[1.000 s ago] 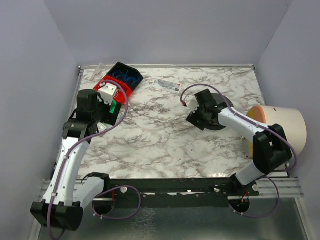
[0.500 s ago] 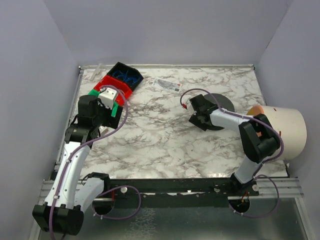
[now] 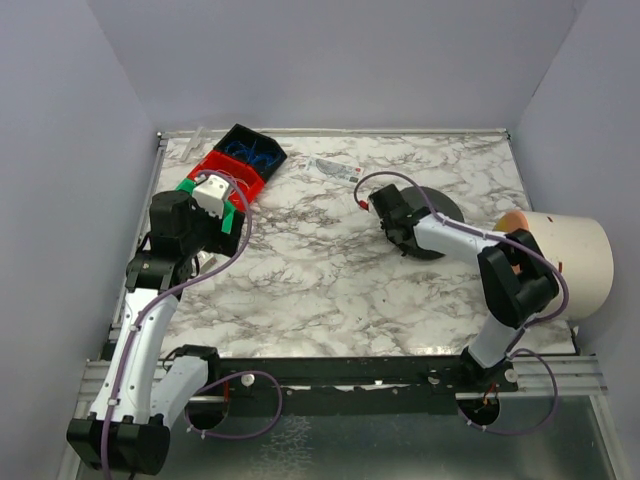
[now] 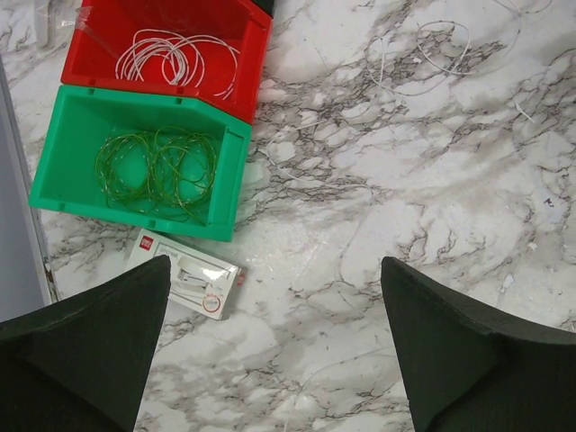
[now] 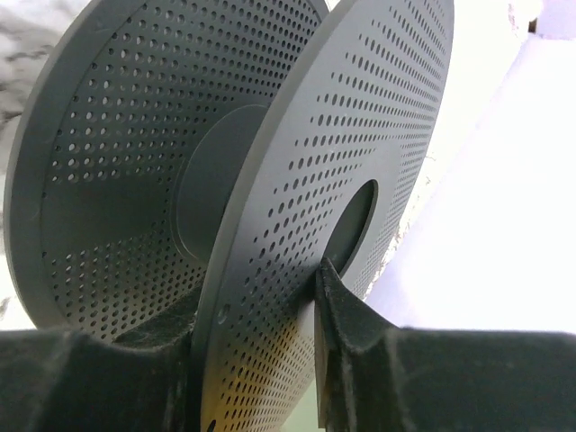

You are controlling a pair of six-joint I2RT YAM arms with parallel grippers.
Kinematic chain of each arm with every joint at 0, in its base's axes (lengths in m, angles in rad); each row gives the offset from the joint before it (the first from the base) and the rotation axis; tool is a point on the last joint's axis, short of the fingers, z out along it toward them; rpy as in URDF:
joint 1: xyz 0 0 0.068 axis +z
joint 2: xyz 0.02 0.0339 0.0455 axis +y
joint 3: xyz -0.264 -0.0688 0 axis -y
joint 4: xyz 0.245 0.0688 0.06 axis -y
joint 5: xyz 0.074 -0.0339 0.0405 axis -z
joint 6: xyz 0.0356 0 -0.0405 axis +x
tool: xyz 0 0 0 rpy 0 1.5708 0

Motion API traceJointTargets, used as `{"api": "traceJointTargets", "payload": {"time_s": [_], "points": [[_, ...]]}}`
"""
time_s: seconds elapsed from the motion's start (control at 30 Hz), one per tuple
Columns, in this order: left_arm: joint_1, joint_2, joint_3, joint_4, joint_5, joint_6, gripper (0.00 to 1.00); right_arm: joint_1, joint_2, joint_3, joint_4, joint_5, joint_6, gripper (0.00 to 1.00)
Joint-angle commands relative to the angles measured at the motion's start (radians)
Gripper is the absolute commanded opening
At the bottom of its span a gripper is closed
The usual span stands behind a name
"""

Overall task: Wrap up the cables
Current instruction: Pick up the cable reel from the center of the board, then place the cable reel at the center of the board.

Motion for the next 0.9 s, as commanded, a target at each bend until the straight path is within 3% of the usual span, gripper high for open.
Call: {"api": "traceJointTargets", "payload": {"time_s": [0.0, 0.23, 0.4, 0.63, 0.8, 0.87], "points": [[0.020, 0.005, 0.034, 0.008, 0.068, -0.023, 0.99, 0.040, -0.079, 0.095, -0.215, -0.179, 0.113, 0.01], [0.071, 0.015, 0.044, 0.004, 0.161, -0.034, 0.99, 0.040, -0.246, 0.325, -0.453, -0.439, 0.222, 0.01], [0.107, 0.011, 0.049, 0.003, 0.210, -0.041, 0.99, 0.041, -0.310, 0.442, -0.481, -0.770, 0.283, 0.01], [0.116, 0.046, 0.186, -0.035, 0.313, -0.043, 0.99, 0.041, -0.314, 0.483, -0.319, -1.057, 0.406, 0.01], [0.116, 0.093, 0.286, 0.015, 0.519, -0.169, 0.99, 0.040, -0.304, 0.437, -0.116, -1.074, 0.550, 0.01], [0.114, 0.118, 0.281, 0.111, 0.602, -0.276, 0.99, 0.039, -0.290, 0.412, -0.047, -1.071, 0.629, 0.01]]}}
